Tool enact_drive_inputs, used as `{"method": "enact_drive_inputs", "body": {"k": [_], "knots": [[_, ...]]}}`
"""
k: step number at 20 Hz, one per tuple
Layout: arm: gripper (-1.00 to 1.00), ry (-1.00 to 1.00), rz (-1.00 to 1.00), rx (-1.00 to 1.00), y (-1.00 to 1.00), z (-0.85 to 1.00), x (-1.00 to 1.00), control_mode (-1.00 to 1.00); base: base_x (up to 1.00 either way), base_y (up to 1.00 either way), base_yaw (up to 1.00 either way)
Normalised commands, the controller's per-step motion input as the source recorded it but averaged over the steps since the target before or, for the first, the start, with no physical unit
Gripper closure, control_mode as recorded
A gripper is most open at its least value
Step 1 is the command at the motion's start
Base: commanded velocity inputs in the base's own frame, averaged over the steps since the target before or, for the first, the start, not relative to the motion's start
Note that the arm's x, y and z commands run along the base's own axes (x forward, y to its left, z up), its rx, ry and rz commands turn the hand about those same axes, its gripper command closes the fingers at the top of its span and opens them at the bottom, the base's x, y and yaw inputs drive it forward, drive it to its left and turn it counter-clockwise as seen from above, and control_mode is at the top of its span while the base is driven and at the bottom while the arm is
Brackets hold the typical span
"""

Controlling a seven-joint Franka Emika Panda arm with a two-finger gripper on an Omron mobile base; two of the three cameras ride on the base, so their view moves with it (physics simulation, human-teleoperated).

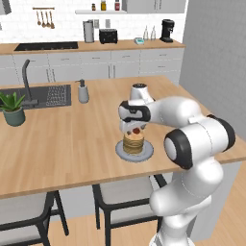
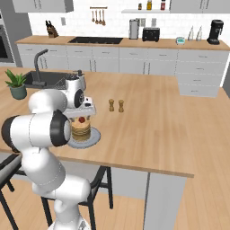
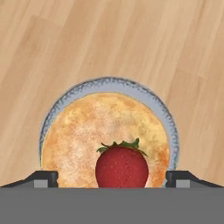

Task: Take the strawberry from the fridge and place it on top of the pancake, located on the dining counter.

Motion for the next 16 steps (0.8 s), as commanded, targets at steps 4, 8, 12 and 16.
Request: {"method": "enact_drive_inputs", "body": {"k": [4,8,12,16], "knots": [[-1.00,0.00,0.00,-0.05,0.08,0.26,0.00,-1.00,0.00,0.00,0.00],[-1.00,0.00,0.00,-0.10,0.05,0.39,-0.06,-1.00,0.00,0.00,0.00],[-1.00,-0.02,-0.01,-0.04,-0.13,0.41,-0.65,-1.00,0.00,0.00,0.00],[-1.00,-0.14,-0.02,0.05,-0.60,0.54,-1.00,-1.00,0.00,0.00,0.00]]}}
